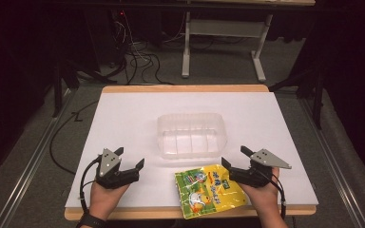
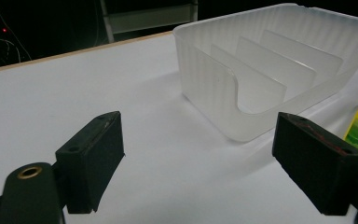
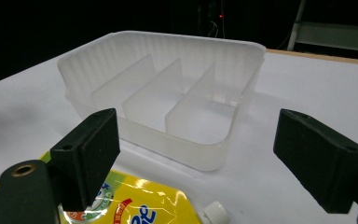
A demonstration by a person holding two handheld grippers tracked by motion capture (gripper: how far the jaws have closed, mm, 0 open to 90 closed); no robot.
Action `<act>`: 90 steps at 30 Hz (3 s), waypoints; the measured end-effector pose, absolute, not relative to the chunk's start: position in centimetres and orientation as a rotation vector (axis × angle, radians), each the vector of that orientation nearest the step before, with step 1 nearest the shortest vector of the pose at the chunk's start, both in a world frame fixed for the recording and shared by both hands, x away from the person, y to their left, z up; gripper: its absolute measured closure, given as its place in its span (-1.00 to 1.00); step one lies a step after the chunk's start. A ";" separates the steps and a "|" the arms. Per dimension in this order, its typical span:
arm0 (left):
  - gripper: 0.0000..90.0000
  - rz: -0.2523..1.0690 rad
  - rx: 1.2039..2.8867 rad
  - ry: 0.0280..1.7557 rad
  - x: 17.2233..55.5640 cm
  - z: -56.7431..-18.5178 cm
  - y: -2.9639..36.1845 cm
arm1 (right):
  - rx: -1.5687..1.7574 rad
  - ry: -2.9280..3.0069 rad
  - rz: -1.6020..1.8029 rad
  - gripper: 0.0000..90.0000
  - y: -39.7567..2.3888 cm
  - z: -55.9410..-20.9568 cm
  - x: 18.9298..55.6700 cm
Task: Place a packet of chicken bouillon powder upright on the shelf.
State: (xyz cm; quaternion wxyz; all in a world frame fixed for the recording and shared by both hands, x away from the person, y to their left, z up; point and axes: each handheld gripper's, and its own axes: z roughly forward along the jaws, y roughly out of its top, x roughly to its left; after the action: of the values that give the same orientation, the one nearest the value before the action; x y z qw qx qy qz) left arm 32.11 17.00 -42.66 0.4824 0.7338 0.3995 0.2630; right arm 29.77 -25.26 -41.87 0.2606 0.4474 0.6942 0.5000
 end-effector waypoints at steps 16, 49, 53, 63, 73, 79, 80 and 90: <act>-0.65 0.627 1.794 0.946 32.2 -42.5 16.9 | 1.208 1.879 1.339 -0.69 -26.4 -41.9 29.2; -0.65 0.583 1.801 0.850 34.0 -42.2 12.8 | 1.637 2.042 1.241 -0.41 -29.6 -46.4 26.4; -0.65 0.578 1.796 0.839 34.1 -42.2 12.4 | 1.674 2.054 1.277 -0.25 -29.7 -46.7 26.0; -0.65 0.579 1.808 0.823 34.1 -42.2 12.1 | 1.788 2.103 1.321 -0.03 -29.5 -47.7 26.0; -0.65 0.587 1.819 0.825 34.1 -42.3 12.1 | 1.771 2.095 1.459 0.17 -29.4 -47.5 26.2; -0.65 0.591 1.829 0.820 34.1 -42.4 12.0 | 1.693 2.088 1.530 0.26 -29.3 -46.9 26.0; -0.65 0.591 1.830 0.821 34.1 -42.4 12.0 | 1.691 2.086 1.541 0.31 -29.2 -46.8 26.0; -0.64 0.600 1.846 0.817 34.0 -42.5 12.1 | 1.717 2.106 1.468 0.89 -28.7 -47.1 26.6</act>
State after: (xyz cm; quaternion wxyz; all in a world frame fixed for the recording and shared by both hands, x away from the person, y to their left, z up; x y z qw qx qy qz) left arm 33.99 12.07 -42.49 0.4948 0.7617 0.3373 0.2476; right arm 26.61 -28.68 -47.13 0.0264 0.5558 0.6817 0.4750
